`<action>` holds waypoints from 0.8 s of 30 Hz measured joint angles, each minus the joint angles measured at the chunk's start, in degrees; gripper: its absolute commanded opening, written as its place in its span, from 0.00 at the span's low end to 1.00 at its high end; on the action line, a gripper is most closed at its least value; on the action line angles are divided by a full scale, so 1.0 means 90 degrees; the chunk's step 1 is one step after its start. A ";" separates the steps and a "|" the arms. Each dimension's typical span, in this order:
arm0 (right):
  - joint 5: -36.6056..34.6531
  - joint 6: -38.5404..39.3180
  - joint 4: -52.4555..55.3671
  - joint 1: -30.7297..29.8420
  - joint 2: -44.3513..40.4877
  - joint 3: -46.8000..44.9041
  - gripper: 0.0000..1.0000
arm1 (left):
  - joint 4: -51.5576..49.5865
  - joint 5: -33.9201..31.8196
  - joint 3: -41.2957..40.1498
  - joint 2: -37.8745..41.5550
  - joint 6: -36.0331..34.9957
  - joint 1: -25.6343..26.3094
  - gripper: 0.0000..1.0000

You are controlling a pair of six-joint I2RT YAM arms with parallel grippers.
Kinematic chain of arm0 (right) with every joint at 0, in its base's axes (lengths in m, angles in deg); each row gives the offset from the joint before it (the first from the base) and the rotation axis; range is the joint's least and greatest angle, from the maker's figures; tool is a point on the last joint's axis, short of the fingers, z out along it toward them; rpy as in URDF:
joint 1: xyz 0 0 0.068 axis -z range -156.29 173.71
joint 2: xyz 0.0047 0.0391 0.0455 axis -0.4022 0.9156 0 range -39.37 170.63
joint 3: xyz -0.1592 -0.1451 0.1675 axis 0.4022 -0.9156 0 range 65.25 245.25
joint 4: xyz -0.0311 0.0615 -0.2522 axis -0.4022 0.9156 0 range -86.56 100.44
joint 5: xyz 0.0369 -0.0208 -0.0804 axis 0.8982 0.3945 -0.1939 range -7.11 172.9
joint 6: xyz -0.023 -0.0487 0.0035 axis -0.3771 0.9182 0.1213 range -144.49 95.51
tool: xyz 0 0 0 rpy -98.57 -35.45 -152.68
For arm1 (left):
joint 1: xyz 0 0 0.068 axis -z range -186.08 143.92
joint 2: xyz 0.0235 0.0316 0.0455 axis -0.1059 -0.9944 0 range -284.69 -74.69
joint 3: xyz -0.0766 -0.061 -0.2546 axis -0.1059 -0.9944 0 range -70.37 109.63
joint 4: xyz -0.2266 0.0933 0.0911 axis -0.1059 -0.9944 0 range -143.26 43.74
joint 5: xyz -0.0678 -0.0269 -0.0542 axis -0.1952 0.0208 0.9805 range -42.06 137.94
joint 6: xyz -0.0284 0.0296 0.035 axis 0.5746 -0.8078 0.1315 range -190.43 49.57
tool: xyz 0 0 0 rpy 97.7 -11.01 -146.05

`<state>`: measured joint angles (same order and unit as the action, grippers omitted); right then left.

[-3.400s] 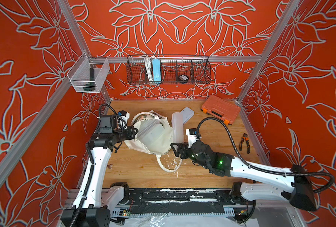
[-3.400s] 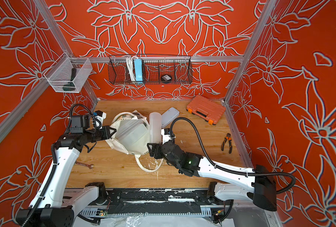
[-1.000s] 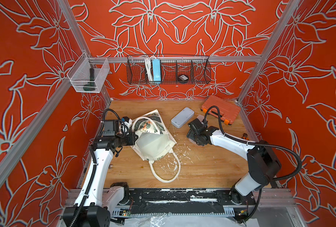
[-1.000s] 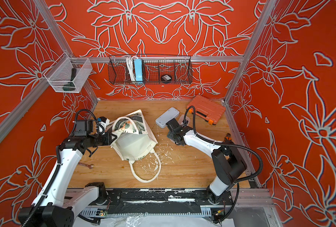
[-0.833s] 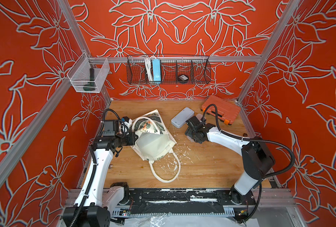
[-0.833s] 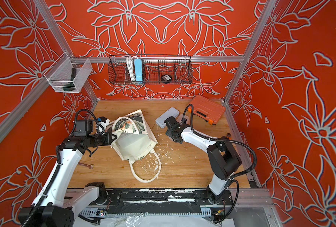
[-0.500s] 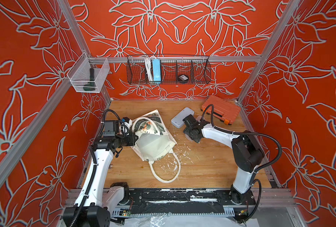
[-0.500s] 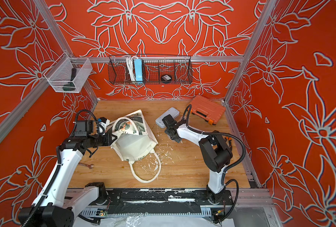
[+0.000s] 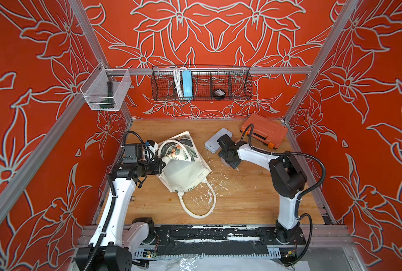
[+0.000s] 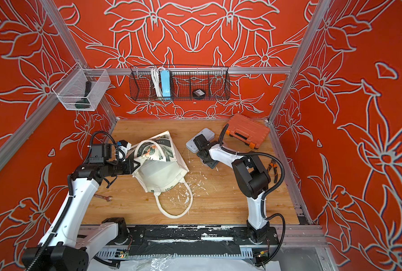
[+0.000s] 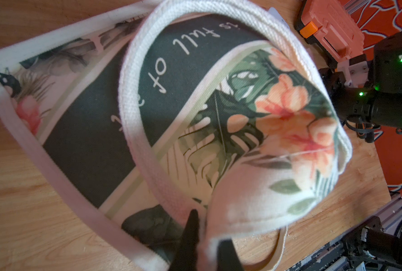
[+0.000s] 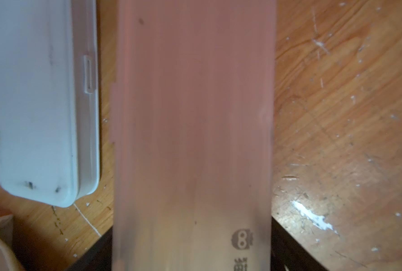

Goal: Take out the pencil case from the canvas bag
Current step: Place the pencil case at the center of the board.

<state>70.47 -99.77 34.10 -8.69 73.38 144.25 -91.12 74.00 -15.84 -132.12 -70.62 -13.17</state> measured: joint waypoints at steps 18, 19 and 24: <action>0.0393 0.0155 -0.0342 0.0066 0.0138 0.0000 0.98 | 0.0000 0.0027 0.0000 0.0002 0.0000 -0.0049 0.00; 0.0437 0.0187 -0.0384 0.0070 0.0138 0.0000 0.98 | 0.0000 0.0024 0.0000 0.0002 0.0000 -0.0056 0.00; 0.0588 0.0338 -0.0500 0.0078 0.0029 -0.0080 0.98 | 0.0000 0.0056 0.0000 0.0002 0.0000 -0.0097 0.00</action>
<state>75.76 -96.74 29.59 -7.99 73.64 143.53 -91.12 74.51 -15.84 -132.10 -70.62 -14.04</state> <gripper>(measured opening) 0.983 0.103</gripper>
